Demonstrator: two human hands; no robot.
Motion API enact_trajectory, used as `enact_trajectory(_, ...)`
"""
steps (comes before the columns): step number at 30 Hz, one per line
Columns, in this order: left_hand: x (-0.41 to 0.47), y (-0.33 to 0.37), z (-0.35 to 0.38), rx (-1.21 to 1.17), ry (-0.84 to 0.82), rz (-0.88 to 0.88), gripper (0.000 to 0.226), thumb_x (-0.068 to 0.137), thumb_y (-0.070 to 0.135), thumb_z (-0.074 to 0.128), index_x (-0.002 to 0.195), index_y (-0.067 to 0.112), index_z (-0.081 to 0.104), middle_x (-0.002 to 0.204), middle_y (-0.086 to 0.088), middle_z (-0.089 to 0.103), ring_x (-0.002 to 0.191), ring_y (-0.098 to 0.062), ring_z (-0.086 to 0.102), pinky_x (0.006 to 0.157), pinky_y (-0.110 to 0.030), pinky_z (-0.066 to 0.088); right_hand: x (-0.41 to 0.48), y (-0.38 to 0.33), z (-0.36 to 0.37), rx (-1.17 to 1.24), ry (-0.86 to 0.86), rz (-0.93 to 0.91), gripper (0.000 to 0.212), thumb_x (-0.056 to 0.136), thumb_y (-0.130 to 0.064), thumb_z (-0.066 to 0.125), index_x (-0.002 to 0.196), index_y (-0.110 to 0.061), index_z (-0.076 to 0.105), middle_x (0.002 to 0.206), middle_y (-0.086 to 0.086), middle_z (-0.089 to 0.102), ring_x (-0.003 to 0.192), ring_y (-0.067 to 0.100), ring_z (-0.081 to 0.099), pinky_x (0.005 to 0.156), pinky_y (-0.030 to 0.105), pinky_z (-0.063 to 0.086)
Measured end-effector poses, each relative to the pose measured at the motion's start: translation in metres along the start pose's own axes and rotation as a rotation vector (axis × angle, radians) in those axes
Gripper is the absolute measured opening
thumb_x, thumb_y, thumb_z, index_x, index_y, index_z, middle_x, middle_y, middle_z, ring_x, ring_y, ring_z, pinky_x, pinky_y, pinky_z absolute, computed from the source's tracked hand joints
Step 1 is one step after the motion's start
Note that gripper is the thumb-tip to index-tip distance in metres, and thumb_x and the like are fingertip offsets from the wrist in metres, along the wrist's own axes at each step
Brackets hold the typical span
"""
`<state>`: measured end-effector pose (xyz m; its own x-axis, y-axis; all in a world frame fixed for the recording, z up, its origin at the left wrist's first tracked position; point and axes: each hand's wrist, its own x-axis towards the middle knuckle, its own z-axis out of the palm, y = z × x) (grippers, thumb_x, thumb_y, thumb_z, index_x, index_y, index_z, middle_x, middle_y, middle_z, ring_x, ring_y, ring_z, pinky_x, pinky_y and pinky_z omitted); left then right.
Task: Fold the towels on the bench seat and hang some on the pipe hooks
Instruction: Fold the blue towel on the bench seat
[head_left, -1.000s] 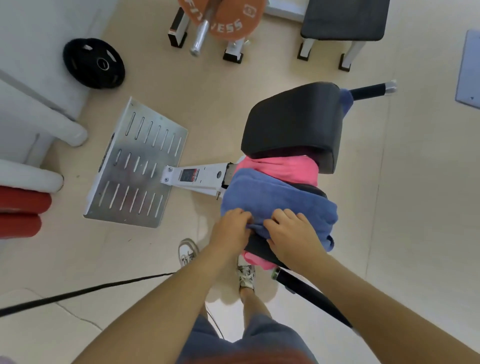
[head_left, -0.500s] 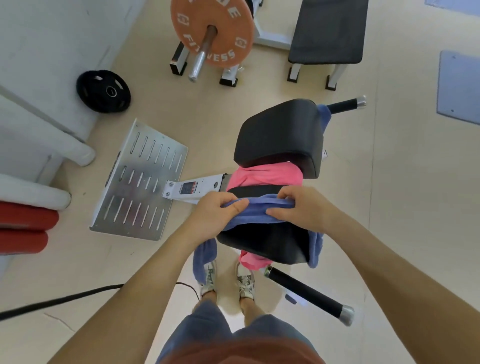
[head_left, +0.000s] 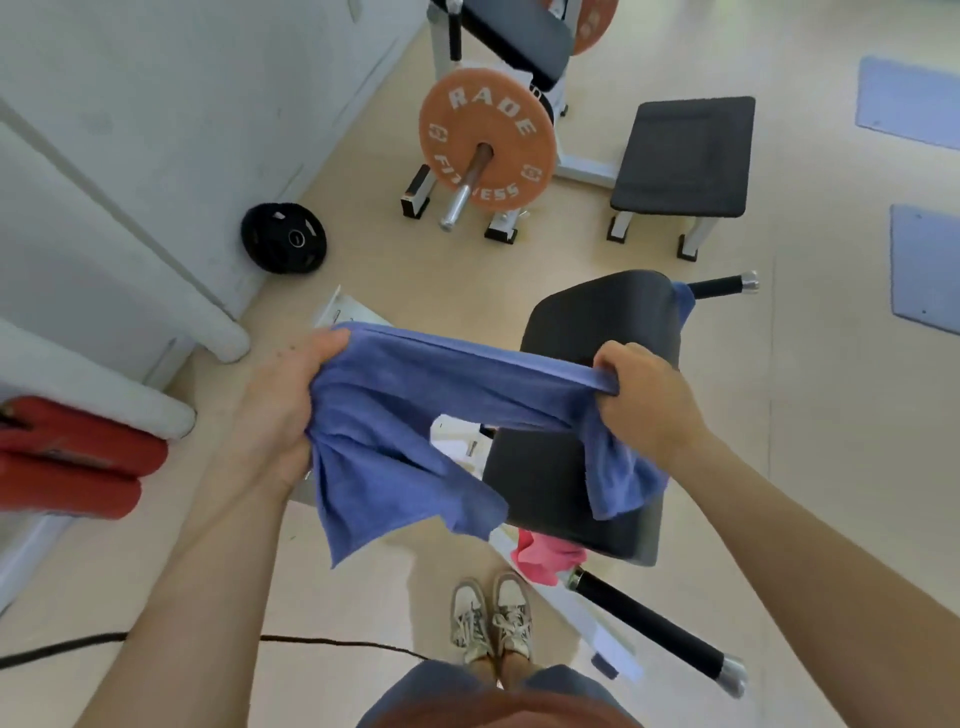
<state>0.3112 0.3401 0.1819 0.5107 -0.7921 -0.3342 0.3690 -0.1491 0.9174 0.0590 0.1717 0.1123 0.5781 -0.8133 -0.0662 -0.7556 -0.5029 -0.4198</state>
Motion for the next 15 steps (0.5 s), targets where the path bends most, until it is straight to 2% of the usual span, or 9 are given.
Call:
enact_trajectory(1, -0.002, 0.004, -0.008, -0.059, 0.113, 0.021, 0.031, 0.090, 0.024, 0.048, 0.065, 0.016, 0.066, 0.058, 0.003, 0.063, 0.056, -0.010, 0.060, 0.052, -0.018, 0.048, 0.002, 0.000, -0.003, -0.021, 0.010, 0.013, 0.015, 0.087, -0.007, 0.053, 0.085, -0.021, 0.049, 0.081, -0.001, 0.054, 0.070, 0.021, 0.055, 0.059, 0.027, 0.044)
enact_trajectory(3, -0.002, 0.007, -0.027, -0.149, 0.318, 0.089, 0.031, 0.091, 0.026, 0.047, 0.063, 0.019, 0.056, 0.057, 0.007, 0.057, 0.056, -0.007, 0.057, 0.053, -0.017, 0.048, 0.006, -0.001, -0.009, -0.040, 0.031, 0.029, 0.014, 0.090, -0.009, 0.052, 0.085, -0.021, 0.048, 0.079, -0.001, 0.053, 0.065, 0.015, 0.050, 0.054, 0.018, 0.035)
enact_trajectory(6, -0.007, -0.002, -0.054, -0.337, 0.554, 0.119, 0.026, 0.089, 0.033, 0.052, 0.067, 0.021, 0.061, 0.072, 0.004, 0.061, 0.081, -0.014, 0.063, 0.078, -0.027, 0.053, 0.004, -0.004, -0.021, -0.027, 0.087, 0.021, 0.012, 0.093, -0.007, 0.049, 0.085, -0.017, 0.051, 0.079, 0.000, 0.053, 0.064, 0.013, 0.049, 0.053, 0.014, 0.031)
enact_trajectory(8, -0.010, -0.007, -0.064, -0.437, 0.642, 0.051, 0.027, 0.087, 0.035, 0.052, 0.071, 0.019, 0.066, 0.077, 0.001, 0.065, 0.095, -0.020, 0.063, 0.089, -0.032, 0.051, 0.001, 0.000, -0.029, 0.003, 0.148, 0.046, 0.015, 0.094, -0.005, 0.046, 0.089, -0.012, 0.058, 0.081, 0.002, 0.056, 0.069, 0.017, 0.051, 0.057, 0.016, 0.034)
enact_trajectory(10, -0.015, -0.009, -0.055, -0.381, 0.588, -0.060, 0.022, 0.088, 0.031, 0.045, 0.083, 0.016, 0.060, 0.074, 0.000, 0.069, 0.093, -0.020, 0.065, 0.085, -0.029, 0.051, 0.002, 0.002, -0.037, 0.151, 0.153, 0.134, 0.021, 0.095, -0.002, 0.045, 0.088, -0.013, 0.061, 0.083, 0.002, 0.060, 0.073, 0.017, 0.054, 0.067, 0.021, 0.041)
enact_trajectory(12, -0.024, -0.010, -0.020, -0.282, 0.515, -0.092, 0.020, 0.096, 0.025, 0.038, 0.083, 0.019, 0.052, 0.065, 0.005, 0.067, 0.073, -0.011, 0.061, 0.066, -0.023, 0.050, 0.002, -0.001, -0.043, 0.365, 0.080, 0.180, 0.029, 0.093, 0.001, 0.046, 0.080, -0.021, 0.059, 0.078, -0.002, 0.061, 0.074, 0.017, 0.057, 0.070, 0.026, 0.048)
enact_trajectory(13, -0.029, -0.009, 0.004, -0.222, 0.469, -0.090, 0.022, 0.098, 0.023, 0.038, 0.080, 0.019, 0.050, 0.068, 0.004, 0.062, 0.068, -0.009, 0.056, 0.062, -0.023, 0.048, 0.000, -0.003, -0.046, 0.421, 0.018, 0.168, 0.030, 0.092, 0.002, 0.048, 0.080, -0.023, 0.060, 0.077, -0.004, 0.061, 0.074, 0.017, 0.059, 0.074, 0.027, 0.052)
enact_trajectory(15, -0.042, -0.011, 0.054, -0.074, 0.272, -0.110, 0.026, 0.098, 0.019, 0.038, 0.073, 0.017, 0.045, 0.069, 0.000, 0.044, 0.061, -0.008, 0.045, 0.056, -0.019, 0.042, -0.012, -0.008, -0.048, 0.435, -0.142, 0.068, 0.025, 0.089, -0.001, 0.056, 0.094, -0.025, 0.062, 0.087, -0.005, 0.063, 0.083, 0.014, 0.062, 0.081, 0.027, 0.054)
